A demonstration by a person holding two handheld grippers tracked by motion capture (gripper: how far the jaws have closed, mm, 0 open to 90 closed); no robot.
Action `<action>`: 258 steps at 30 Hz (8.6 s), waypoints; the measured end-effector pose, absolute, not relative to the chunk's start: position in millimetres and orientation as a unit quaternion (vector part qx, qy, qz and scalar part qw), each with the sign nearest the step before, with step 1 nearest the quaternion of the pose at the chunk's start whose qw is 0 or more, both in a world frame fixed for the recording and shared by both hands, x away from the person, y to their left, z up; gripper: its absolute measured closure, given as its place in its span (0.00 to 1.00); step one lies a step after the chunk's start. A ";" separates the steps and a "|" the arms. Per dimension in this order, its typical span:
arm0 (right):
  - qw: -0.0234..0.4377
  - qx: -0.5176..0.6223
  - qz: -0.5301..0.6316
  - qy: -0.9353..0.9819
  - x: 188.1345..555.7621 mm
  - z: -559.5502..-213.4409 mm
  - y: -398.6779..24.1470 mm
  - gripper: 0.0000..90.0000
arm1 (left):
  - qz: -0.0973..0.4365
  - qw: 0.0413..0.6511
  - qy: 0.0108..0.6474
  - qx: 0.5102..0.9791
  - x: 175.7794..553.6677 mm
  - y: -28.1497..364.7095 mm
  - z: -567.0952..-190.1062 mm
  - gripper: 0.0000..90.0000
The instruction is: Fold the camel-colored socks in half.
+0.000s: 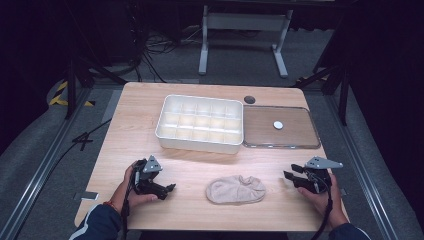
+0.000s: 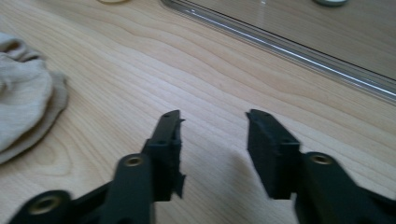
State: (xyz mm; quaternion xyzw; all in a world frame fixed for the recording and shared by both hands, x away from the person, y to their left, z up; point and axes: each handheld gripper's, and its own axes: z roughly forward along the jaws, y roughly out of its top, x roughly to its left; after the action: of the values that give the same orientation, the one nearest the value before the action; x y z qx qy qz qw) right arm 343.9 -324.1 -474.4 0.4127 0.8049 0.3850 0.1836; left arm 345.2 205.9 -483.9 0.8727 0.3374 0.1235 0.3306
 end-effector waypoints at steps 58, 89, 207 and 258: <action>0.093 0.200 0.387 0.895 311.5 -476.5 -159.2 1.00 | 0.050 0.407 0.278 0.869 339.3 85.6 -469.1 0.38; 0.103 0.206 0.376 0.898 315.6 -475.1 -146.8 1.00 | 0.012 0.369 0.273 0.888 339.1 86.2 -472.0 0.92; 0.110 0.273 0.363 0.884 349.1 -473.1 -198.1 0.70 | 0.053 0.414 0.268 0.868 350.7 6.8 -450.5 0.93; 0.134 0.287 0.446 0.837 341.1 -435.6 -203.9 0.76 | 0.043 0.414 0.193 0.888 341.8 49.3 -479.9 0.85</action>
State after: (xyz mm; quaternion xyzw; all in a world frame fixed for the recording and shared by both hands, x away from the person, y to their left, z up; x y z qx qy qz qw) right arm 341.1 -203.9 -435.6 0.2865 0.8371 0.4463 0.1345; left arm 341.8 49.3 -479.9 0.8883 0.1931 0.0432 0.4144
